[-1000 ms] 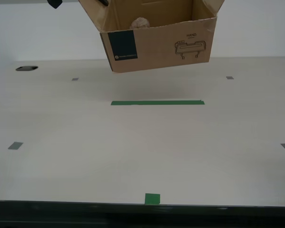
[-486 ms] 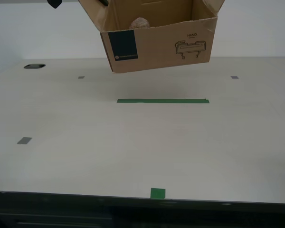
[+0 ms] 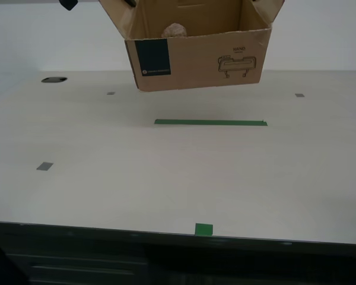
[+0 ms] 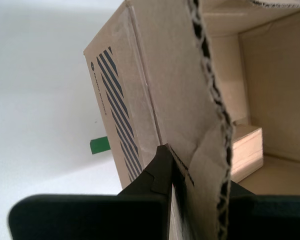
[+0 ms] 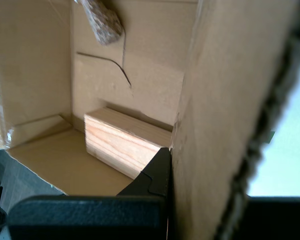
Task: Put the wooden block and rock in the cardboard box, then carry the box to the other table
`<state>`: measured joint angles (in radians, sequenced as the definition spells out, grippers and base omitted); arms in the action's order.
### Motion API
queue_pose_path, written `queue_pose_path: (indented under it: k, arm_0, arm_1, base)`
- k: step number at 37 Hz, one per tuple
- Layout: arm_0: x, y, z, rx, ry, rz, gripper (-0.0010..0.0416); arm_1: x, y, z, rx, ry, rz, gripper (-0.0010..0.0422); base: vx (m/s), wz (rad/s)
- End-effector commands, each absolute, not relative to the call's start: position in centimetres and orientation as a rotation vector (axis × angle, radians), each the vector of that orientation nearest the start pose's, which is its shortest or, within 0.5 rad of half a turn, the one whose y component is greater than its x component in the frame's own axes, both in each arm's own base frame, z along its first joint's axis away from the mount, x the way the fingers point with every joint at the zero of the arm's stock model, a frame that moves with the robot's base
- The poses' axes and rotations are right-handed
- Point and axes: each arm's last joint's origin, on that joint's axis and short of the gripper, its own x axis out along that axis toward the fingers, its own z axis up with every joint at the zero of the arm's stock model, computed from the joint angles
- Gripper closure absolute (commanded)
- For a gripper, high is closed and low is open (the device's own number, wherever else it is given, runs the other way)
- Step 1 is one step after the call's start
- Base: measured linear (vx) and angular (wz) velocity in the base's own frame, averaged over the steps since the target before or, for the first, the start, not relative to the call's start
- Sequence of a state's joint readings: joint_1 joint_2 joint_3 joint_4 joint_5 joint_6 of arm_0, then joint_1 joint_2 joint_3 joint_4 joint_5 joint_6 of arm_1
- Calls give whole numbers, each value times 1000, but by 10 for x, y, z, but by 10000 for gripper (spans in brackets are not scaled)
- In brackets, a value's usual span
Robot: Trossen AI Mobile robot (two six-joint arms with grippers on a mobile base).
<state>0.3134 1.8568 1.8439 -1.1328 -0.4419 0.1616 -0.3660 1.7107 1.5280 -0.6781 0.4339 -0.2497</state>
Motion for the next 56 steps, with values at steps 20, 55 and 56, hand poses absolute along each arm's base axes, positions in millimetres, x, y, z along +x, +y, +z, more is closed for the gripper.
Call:
queue_pose_path:
  k: [20,55,56]
  arm_0:
    - [352,129,304,237,1309,556,406]
    - [348,130,310,247,1295,554,406]
    - [348,130,310,247,1294,555,406]
  arm_1:
    - [337,-144,307,-199,997,-688,413]
    - [334,-143,305,-200,1033,-678,413]
    - [334,-143,305,-201,1033,-678,413]
  base:
    - [-57,27]
    - [-82,96]
    - [-89,30]
